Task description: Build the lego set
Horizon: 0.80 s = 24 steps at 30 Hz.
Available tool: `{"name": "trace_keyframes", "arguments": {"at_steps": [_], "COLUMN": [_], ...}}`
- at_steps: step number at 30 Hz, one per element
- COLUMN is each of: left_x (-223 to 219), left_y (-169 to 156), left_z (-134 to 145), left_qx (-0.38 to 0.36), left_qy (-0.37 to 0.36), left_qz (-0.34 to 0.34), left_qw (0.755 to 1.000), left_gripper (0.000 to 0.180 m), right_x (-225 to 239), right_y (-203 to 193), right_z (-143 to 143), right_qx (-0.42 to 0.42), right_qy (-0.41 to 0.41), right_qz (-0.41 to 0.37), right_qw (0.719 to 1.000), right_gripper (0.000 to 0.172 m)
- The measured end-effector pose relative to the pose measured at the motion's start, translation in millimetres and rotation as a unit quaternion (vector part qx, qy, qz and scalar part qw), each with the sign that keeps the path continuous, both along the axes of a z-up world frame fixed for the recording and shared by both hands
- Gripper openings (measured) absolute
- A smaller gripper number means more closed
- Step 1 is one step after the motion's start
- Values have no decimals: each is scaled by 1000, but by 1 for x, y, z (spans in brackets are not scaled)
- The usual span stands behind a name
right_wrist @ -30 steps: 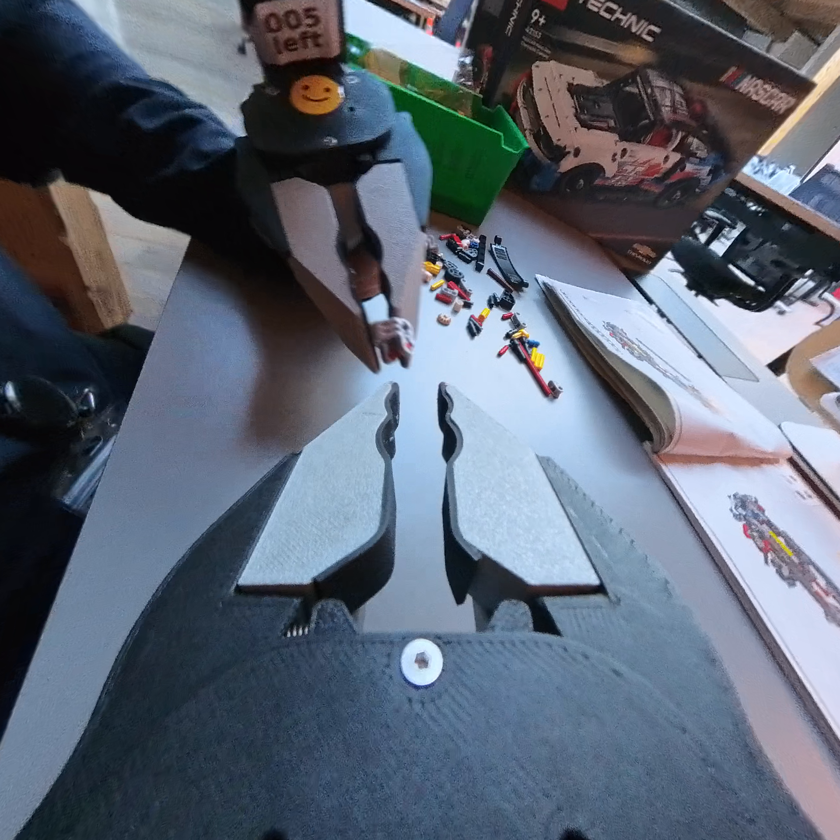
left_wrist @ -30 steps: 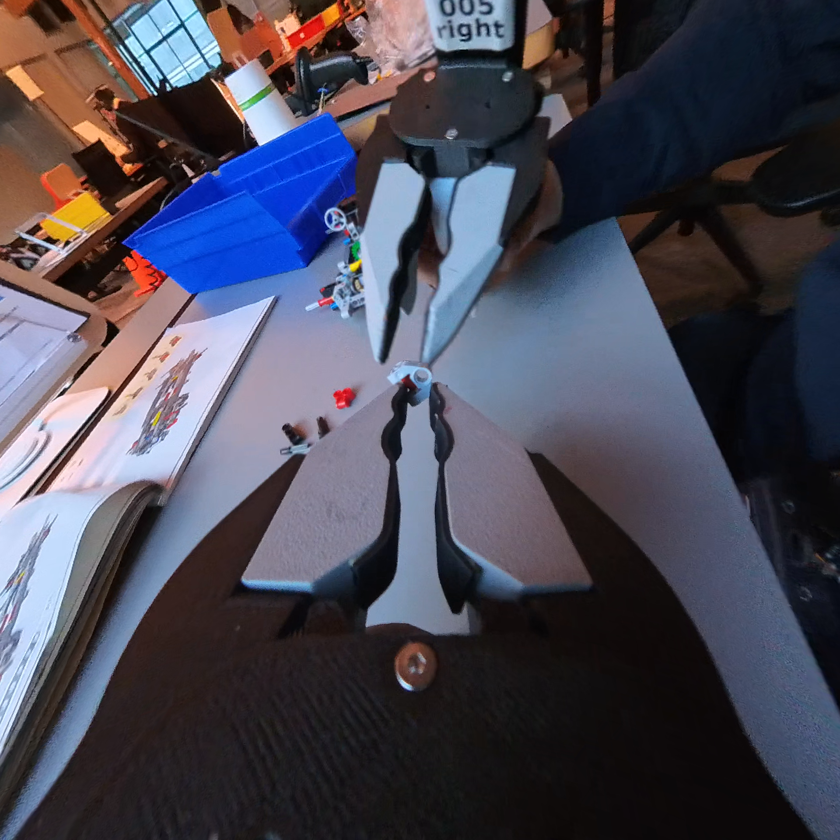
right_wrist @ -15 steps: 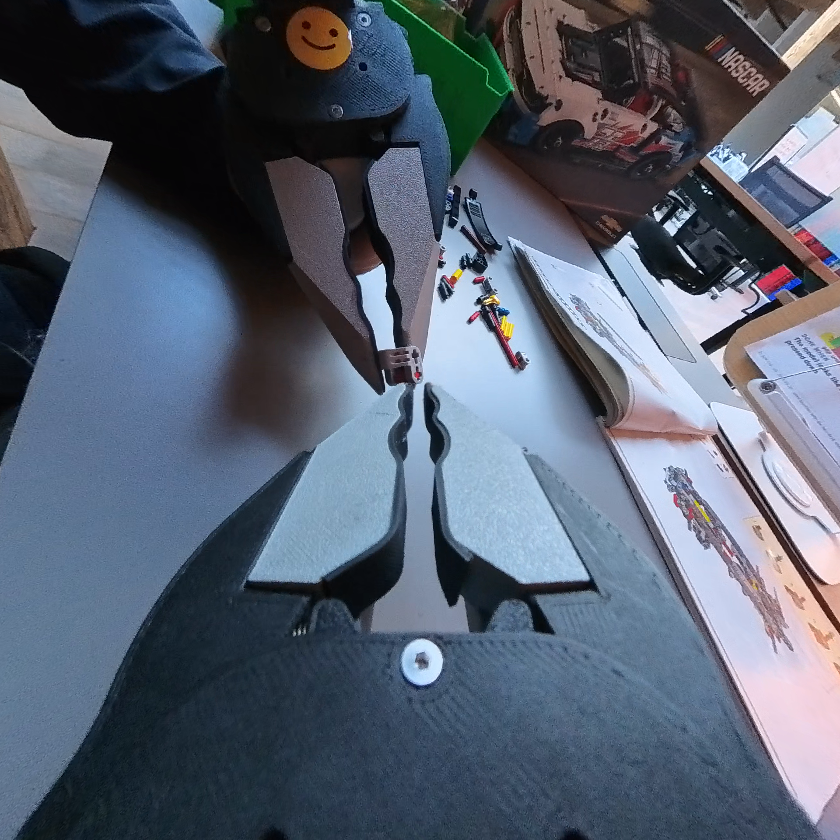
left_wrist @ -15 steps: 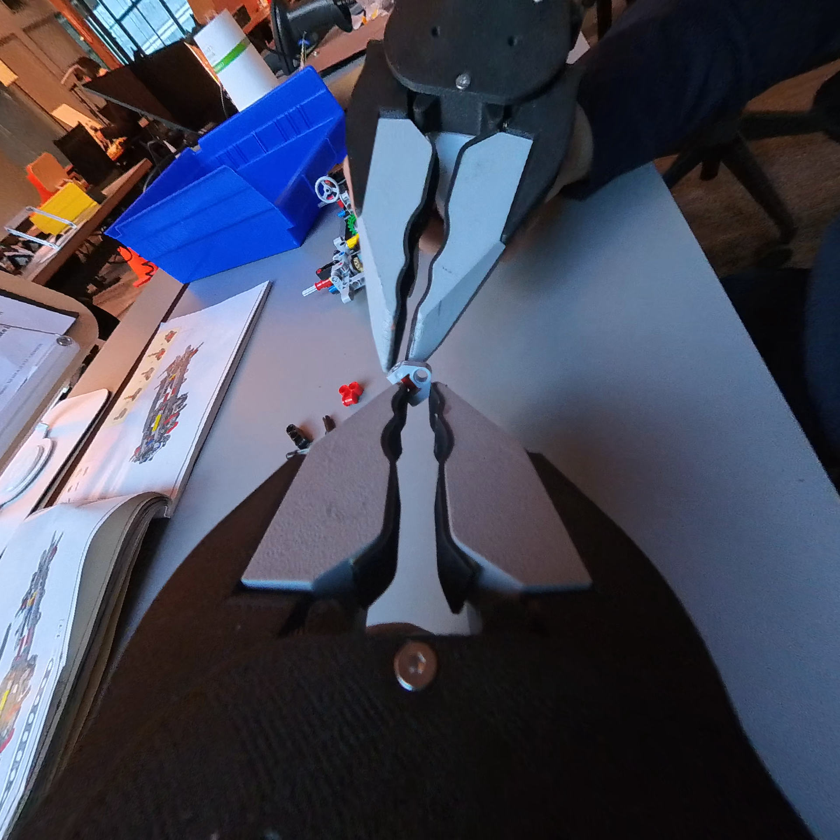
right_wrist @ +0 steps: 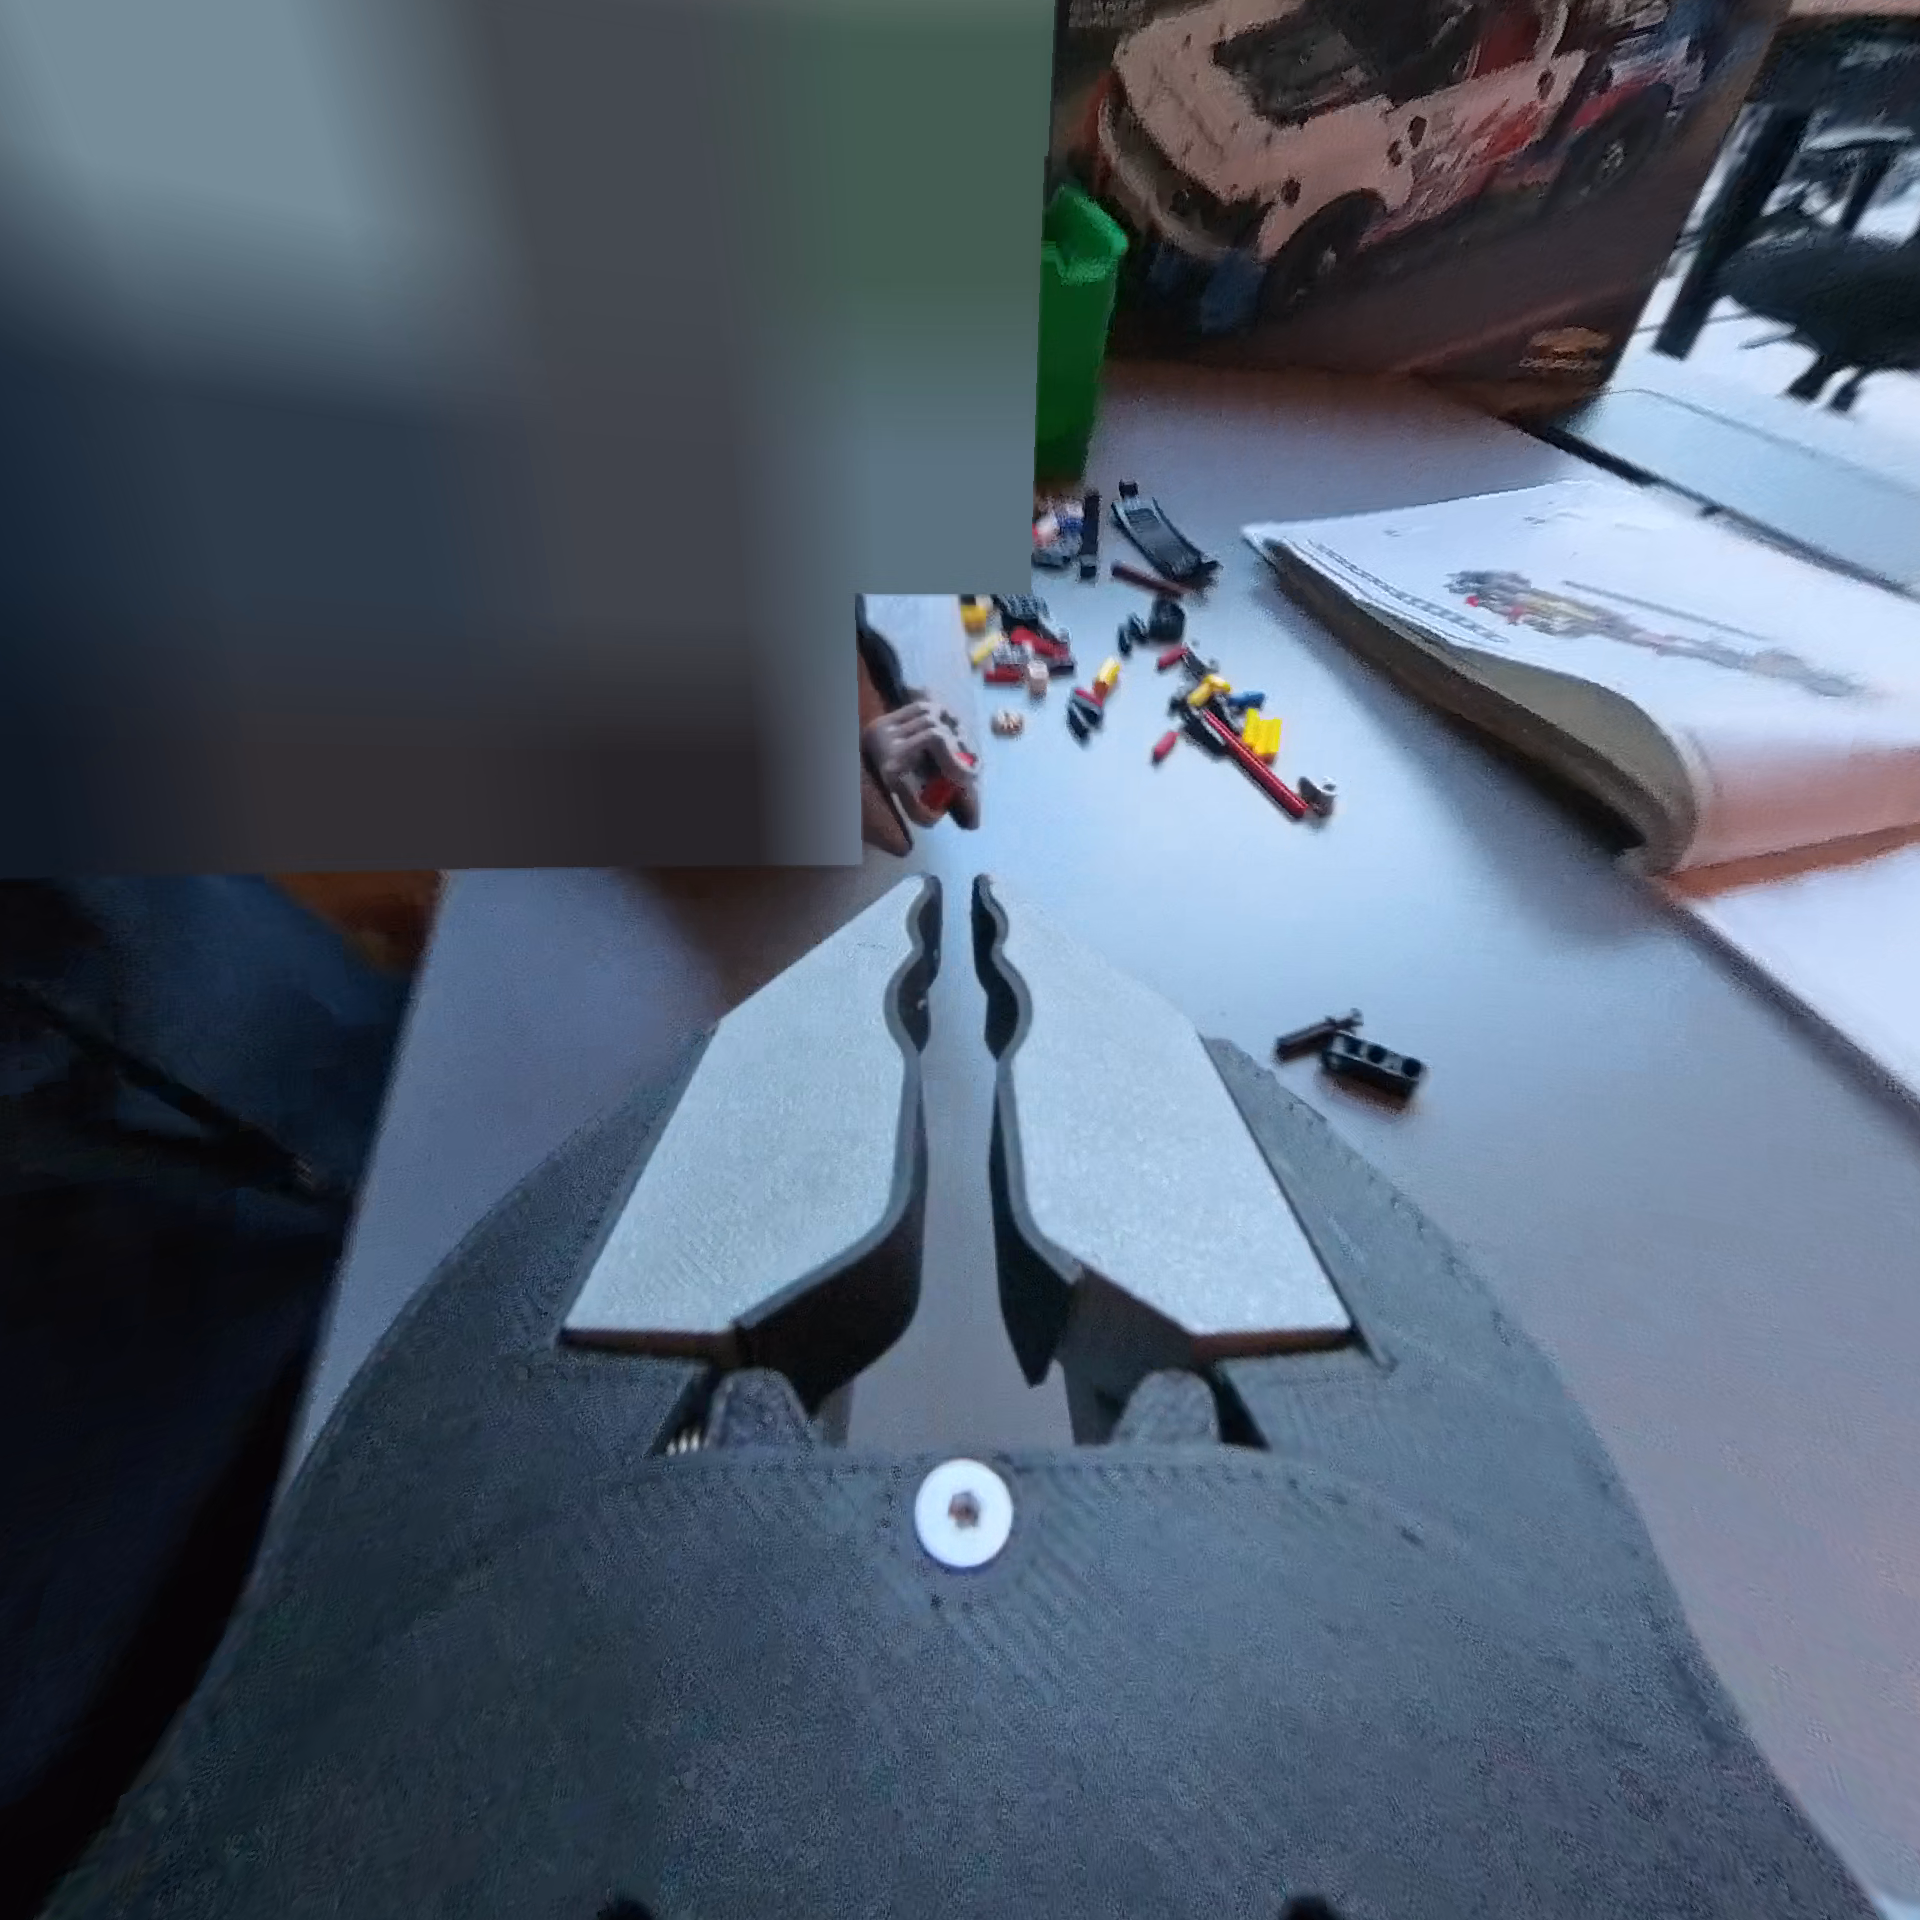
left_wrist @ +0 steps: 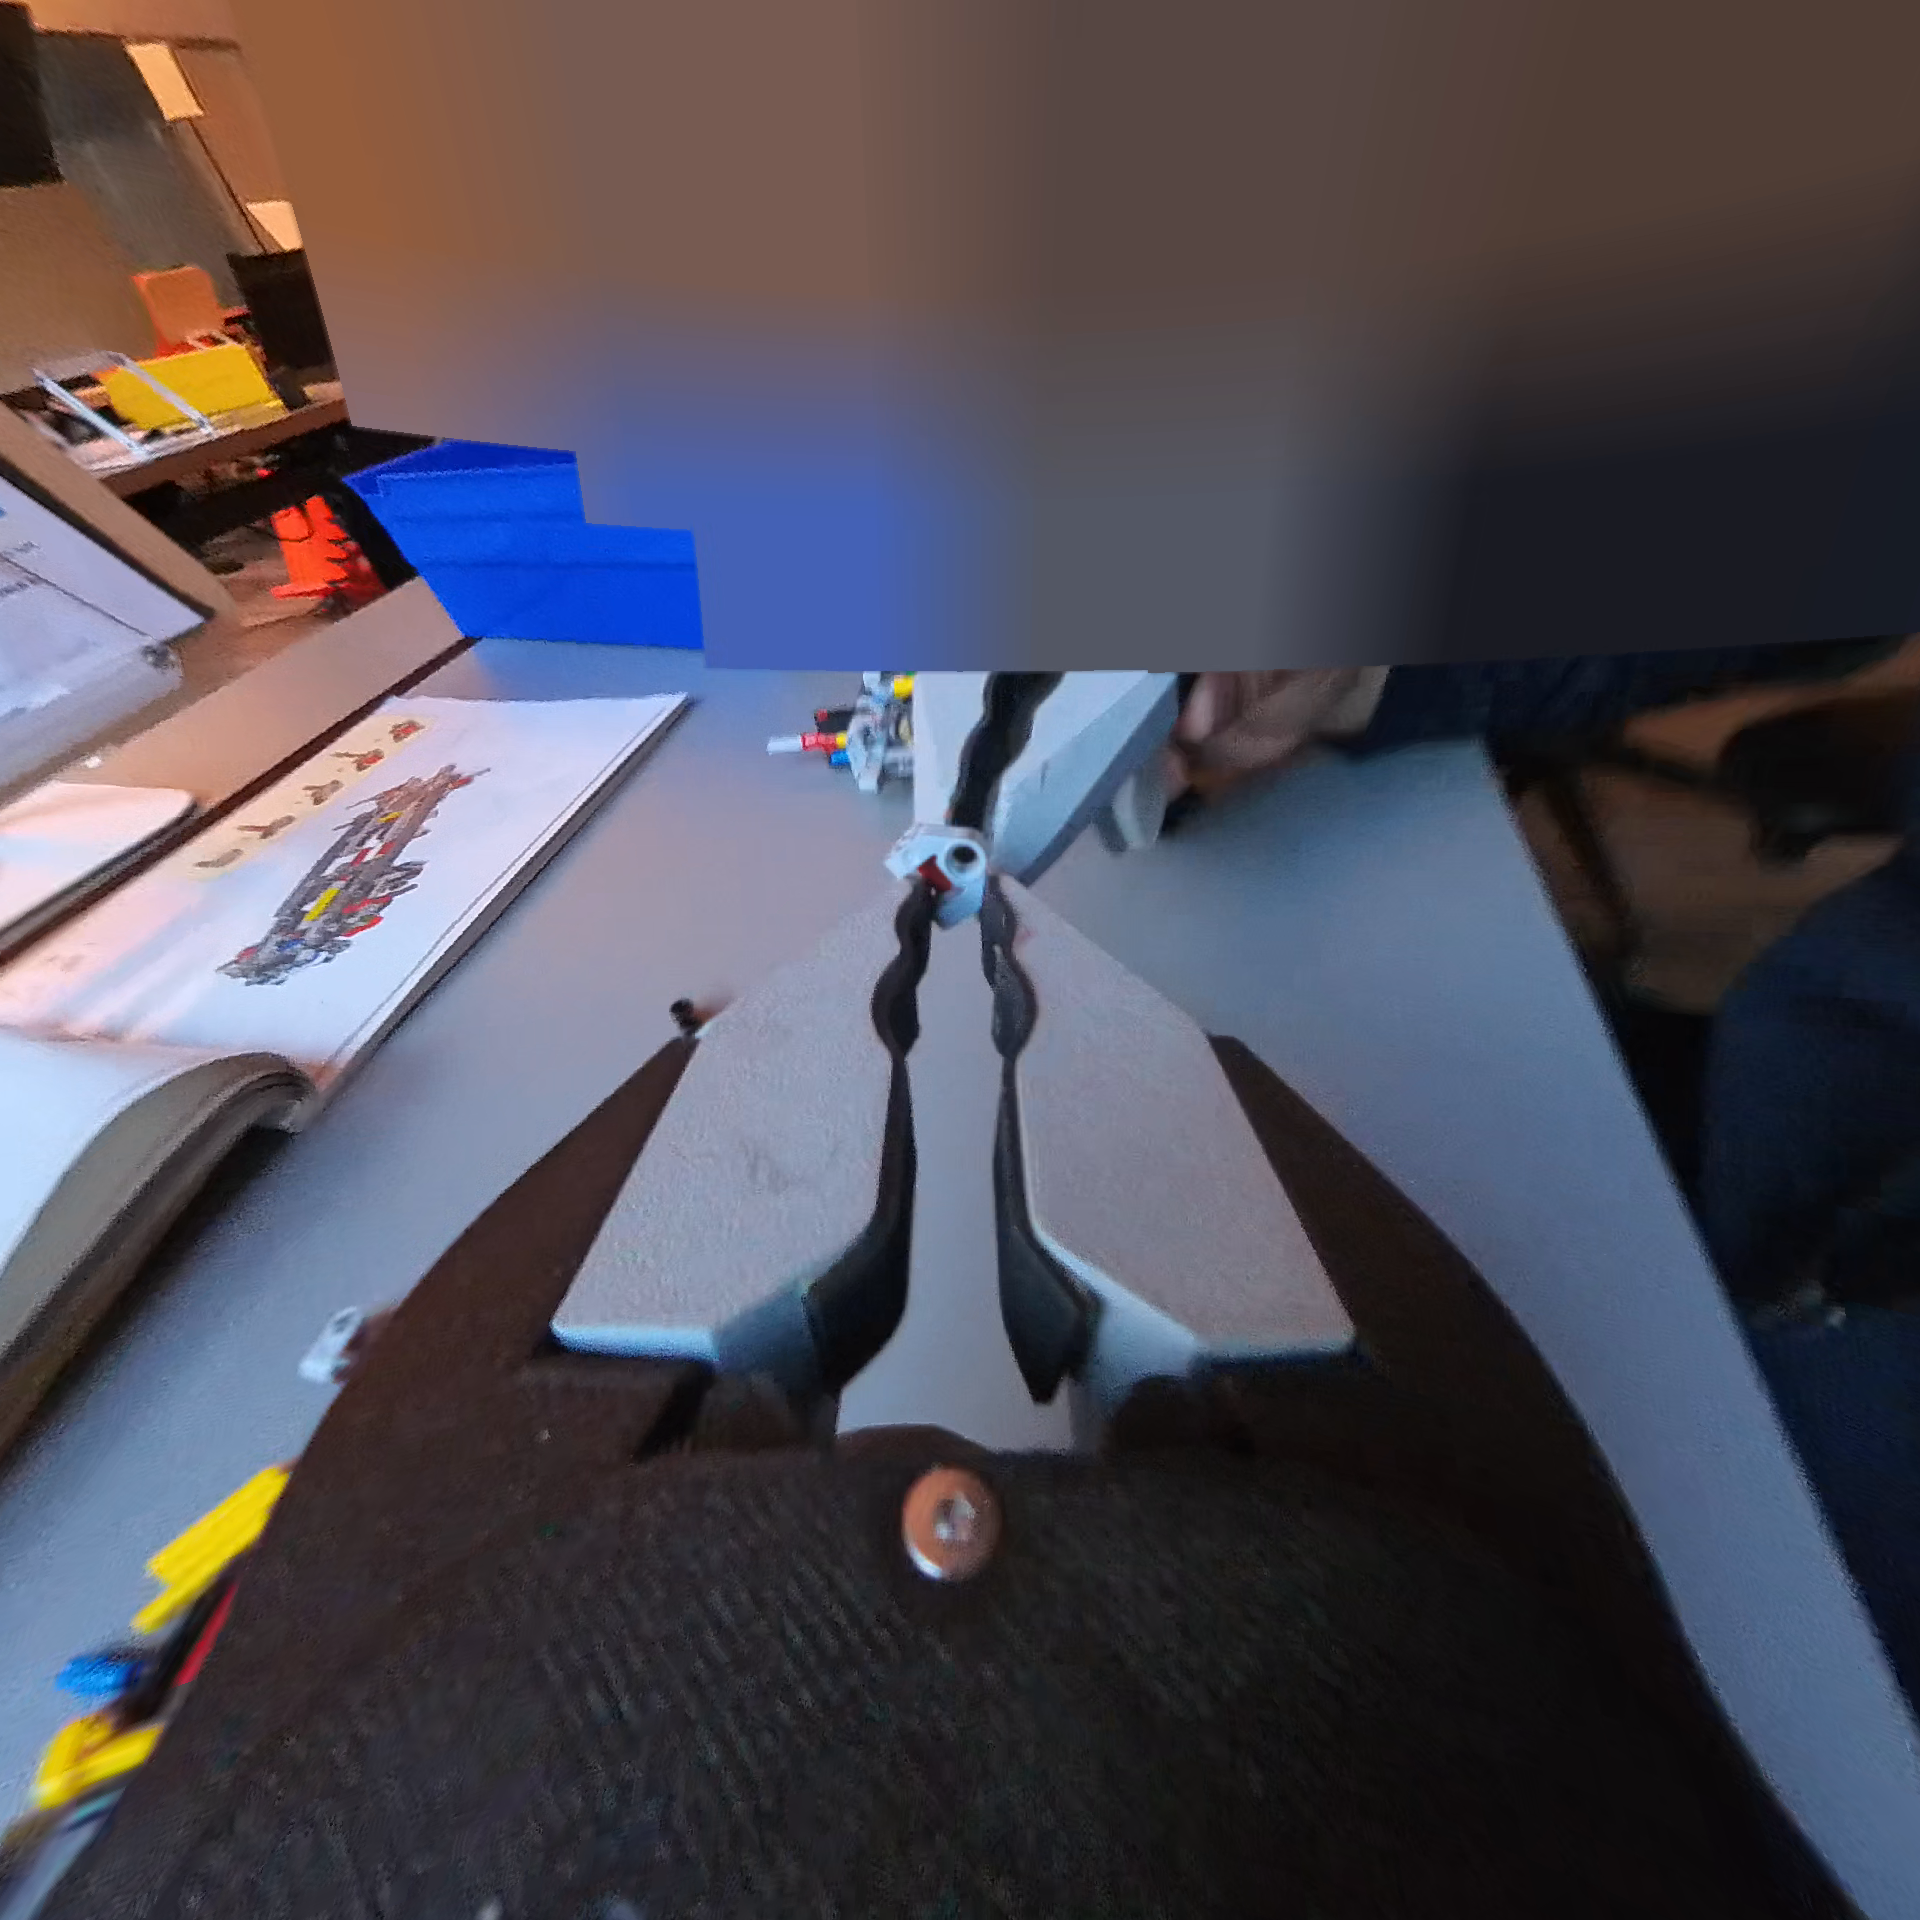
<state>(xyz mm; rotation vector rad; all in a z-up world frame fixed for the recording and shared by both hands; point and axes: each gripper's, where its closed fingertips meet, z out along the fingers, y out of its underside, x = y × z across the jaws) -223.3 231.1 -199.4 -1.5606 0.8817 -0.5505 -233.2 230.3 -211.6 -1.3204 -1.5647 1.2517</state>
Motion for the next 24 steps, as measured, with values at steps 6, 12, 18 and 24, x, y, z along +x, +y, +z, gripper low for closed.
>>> {"name": "trace_keyframes", "arguments": {"at_steps": [6,12,18,24], "left_x": [-3,1,0,-5], "left_y": [1,4,9,15], "left_z": [22,28,26,30], "left_qx": [-23,-31,-14,-20], "left_qy": [-124,-159,-143,-173], "left_qz": [-21,-20,12,35], "left_qw": [992,987,990,984], "left_gripper": [7,7,7,8], "right_x": [-2,-6,-8,-7], "right_y": [10,7,10,14], "right_z": [34,47,47,43], "right_qx": [-214,-297,-298,-304], "right_qy": [67,99,103,98], "right_qz": [22,52,37,28], "right_qw": [974,948,948,947], "right_gripper": [0,1,1,1]}}
